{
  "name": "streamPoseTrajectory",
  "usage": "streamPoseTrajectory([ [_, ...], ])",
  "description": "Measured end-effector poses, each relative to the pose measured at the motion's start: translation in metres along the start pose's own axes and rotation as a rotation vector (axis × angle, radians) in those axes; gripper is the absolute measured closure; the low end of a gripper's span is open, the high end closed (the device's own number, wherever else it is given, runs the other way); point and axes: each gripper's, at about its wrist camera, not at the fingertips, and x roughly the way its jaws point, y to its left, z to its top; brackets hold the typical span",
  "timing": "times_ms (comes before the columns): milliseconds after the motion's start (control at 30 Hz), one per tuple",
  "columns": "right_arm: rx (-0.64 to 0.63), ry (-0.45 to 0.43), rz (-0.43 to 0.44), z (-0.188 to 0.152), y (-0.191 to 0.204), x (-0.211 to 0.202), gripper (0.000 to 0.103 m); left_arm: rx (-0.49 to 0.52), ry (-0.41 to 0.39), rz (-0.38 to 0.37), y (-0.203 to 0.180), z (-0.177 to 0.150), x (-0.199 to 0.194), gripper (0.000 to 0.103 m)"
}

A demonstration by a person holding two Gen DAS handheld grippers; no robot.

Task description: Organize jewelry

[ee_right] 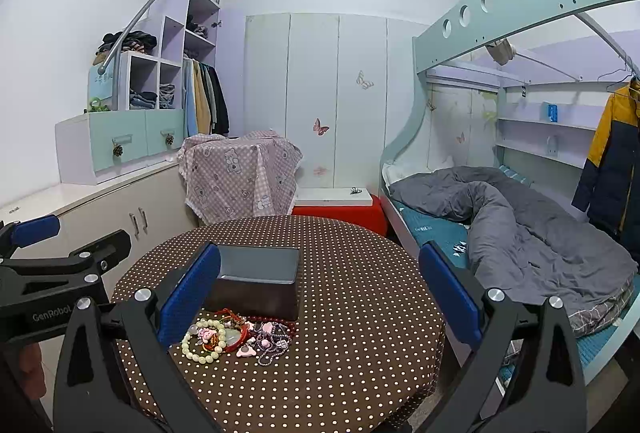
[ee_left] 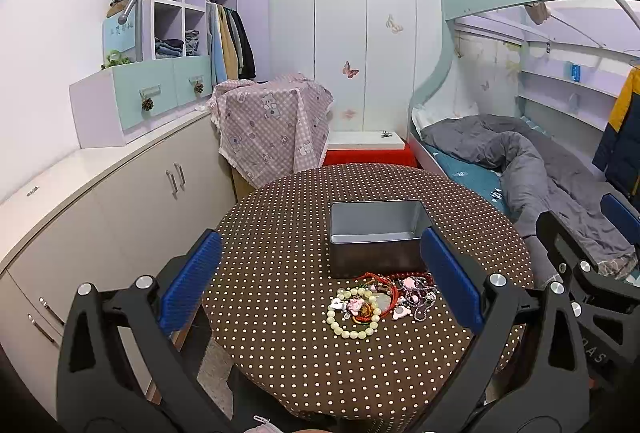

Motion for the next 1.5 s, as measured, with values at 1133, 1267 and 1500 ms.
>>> streamPoseTrajectory([
  [1133,0.002,-0.006,0.000,-0.0023,0.0009,-0.0045,0.008,0.002,-0.003,0.002,0.0005,0.0017,-0.0019,0.006],
  [1267,0.001,-0.007,-0.001,-0.0027,0.0011,-0.0050,0.008,0.003,-0.003,0.003,0.0011,0.0027,-0.0037,0.006],
  [1500,0.002,-0.004,-0.001,-0.0029,0.0022,-0.0064,0.008,0.004,-0.003,0.002,0.0009,0.0028,-0.0048,0.006],
])
